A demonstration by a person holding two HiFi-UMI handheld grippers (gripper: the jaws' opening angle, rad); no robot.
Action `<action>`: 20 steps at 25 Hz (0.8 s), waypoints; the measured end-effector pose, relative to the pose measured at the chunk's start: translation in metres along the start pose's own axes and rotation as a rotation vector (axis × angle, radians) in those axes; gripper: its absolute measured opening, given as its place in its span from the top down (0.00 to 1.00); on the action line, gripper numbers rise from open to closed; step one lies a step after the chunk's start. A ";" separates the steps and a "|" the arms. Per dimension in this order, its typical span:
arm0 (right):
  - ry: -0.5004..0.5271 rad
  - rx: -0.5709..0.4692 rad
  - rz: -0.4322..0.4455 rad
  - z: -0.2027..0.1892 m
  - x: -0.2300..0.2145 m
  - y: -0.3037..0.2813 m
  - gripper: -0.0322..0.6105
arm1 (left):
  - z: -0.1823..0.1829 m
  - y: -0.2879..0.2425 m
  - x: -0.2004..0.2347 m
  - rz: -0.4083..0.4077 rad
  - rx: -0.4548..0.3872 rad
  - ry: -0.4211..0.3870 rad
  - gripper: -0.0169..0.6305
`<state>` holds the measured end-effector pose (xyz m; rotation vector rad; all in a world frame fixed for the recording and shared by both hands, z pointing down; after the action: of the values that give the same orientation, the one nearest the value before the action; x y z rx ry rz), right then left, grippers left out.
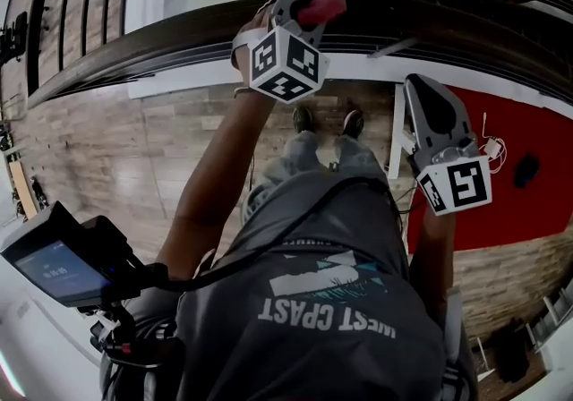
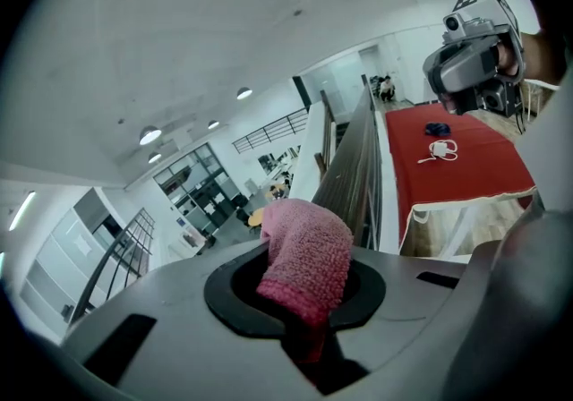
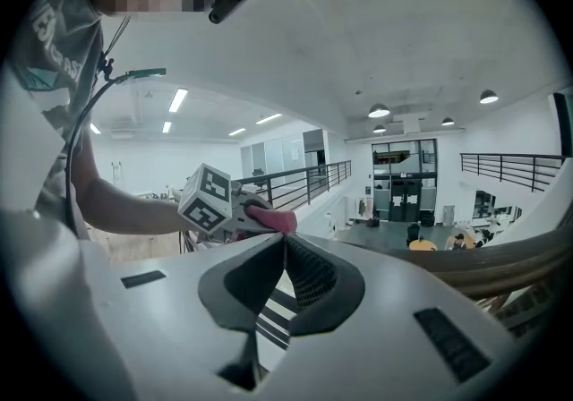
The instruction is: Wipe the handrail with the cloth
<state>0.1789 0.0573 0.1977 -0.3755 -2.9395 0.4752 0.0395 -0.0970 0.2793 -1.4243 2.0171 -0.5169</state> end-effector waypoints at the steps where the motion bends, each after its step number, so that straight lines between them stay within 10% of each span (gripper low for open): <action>1: -0.003 -0.006 0.001 0.000 0.002 -0.002 0.94 | 0.002 -0.001 0.000 -0.001 0.000 -0.011 0.89; 15: -0.051 0.018 -0.001 -0.031 -0.034 0.003 0.94 | 0.059 -0.053 -0.034 -0.107 -0.012 -0.082 0.89; 20: -0.072 -0.011 0.035 -0.049 -0.075 -0.010 0.94 | 0.087 -0.078 -0.055 -0.297 -0.021 -0.042 0.88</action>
<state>0.2573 0.0427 0.2400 -0.4198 -3.0109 0.4868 0.1656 -0.0701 0.2781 -1.7453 1.7917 -0.5851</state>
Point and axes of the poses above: the fingertips, and each gripper's own axes: y backward along the fingers, x to its left, z out of its top, the point moved 5 cm from there along y, backward along the fingers, and after that the axes turned 14 degrees about -z, right-handed, at the moved point
